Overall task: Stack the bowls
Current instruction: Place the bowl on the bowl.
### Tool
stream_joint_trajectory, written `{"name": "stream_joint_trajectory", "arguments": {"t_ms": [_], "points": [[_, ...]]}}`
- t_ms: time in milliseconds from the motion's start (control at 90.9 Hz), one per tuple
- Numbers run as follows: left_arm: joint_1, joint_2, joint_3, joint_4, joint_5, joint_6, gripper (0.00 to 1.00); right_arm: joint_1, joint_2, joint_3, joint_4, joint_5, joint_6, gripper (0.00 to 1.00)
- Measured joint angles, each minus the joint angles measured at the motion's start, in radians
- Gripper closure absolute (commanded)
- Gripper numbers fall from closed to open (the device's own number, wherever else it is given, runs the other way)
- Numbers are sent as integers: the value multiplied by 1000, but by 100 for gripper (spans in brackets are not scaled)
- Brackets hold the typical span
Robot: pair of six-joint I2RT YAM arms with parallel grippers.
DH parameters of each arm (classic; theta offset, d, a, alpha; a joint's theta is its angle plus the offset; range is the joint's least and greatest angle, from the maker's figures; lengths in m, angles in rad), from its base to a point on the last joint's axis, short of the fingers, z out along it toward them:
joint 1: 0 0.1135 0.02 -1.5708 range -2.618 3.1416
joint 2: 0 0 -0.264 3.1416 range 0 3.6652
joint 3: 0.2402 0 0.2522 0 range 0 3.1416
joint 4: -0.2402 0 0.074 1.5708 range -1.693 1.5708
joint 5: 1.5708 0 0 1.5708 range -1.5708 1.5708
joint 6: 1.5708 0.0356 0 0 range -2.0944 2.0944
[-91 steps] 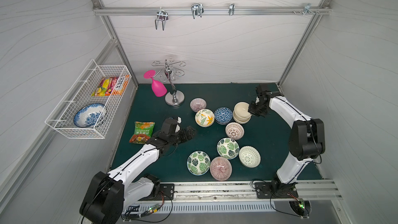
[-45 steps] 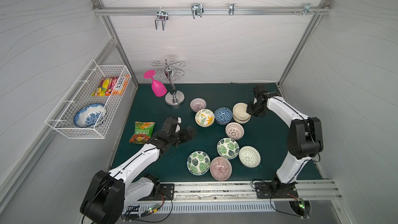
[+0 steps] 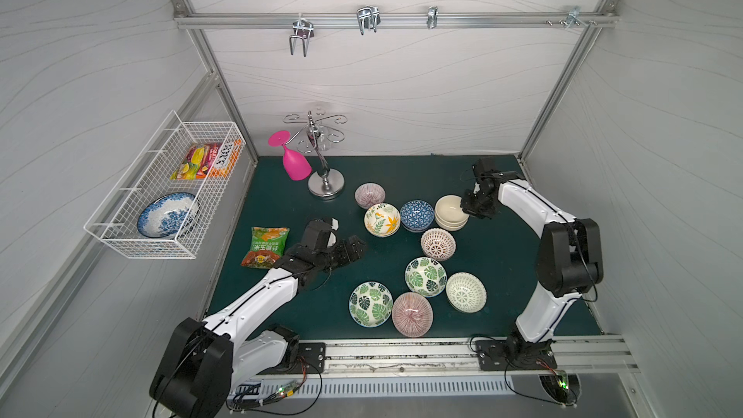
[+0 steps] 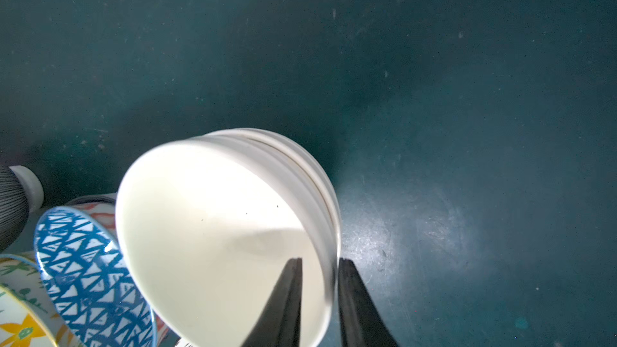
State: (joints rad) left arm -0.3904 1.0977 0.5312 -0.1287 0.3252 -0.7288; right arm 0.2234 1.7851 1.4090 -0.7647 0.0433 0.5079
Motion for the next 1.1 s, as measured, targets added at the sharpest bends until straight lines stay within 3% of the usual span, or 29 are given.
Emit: {"name": "stream_joint_trajectory", "arguments": {"t_ms": [352,781,990,1100], "points": [[0,0,0,0,-4,0,0,0,-28,2,-24,10,0,69],[0,-3,0,0,-12,0,0,0,-112,-64,-29,13,-2,89],[0,-3,0,0,-16,0,0,0,-86,-73,-24,9,-3,91],[0,-3,0,0,-19,0,0,0,-86,-73,-22,8,-3,87]]}}
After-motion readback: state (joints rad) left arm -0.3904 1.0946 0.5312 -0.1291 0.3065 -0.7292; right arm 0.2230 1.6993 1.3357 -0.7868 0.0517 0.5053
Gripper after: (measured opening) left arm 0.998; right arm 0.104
